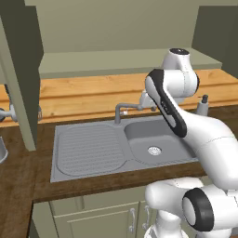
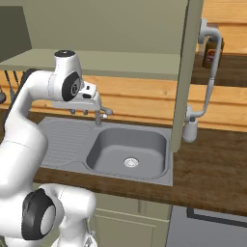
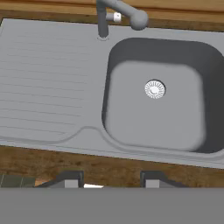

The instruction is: Pick up the bowls on the counter and stack them on top of one another in the open cabinet. Place the smaller bowl on top of the larger bowl.

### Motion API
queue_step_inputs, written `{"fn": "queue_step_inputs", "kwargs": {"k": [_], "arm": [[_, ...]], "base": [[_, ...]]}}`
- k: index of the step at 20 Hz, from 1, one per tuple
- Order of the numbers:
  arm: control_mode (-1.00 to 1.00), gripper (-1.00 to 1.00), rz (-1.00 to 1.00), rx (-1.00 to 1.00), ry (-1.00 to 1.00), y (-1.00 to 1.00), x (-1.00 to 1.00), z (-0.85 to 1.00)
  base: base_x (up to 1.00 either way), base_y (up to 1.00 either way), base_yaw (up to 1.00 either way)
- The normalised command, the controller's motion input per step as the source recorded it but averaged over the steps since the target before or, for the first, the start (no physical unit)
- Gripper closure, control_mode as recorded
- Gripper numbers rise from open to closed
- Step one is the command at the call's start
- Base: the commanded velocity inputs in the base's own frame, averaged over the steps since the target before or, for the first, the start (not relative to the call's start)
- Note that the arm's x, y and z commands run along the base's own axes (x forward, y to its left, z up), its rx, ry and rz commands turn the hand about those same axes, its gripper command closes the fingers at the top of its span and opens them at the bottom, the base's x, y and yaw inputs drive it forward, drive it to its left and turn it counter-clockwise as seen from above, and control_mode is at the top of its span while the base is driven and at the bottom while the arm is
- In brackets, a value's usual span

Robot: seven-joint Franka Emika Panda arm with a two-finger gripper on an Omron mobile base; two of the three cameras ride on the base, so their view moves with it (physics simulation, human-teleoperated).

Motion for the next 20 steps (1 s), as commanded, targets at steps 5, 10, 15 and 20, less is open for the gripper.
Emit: {"fn": "queue_step_inputs", "kwargs": {"k": [5, 10, 15, 20], "arm": [[-1.0, -1.0, 0.0, 0.0, -0.01, 0.0, -0.37, 0.0], [-1.0, -1.0, -0.01, 0.0, 0.0, 0.0, -0.71, -0.01], [-1.0, -1.0, -0.03, 0.0, -0.04, 0.0, -0.67, -0.08], [-1.0, -1.0, -0.02, 0.0, -0.01, 0.0, -0.55, -0.01]], "base": [[0.0, 0.0, 0.0], [0.0, 0.0, 0.0], [0.0, 0.0, 0.0], [0.0, 0.0, 0.0]]}}
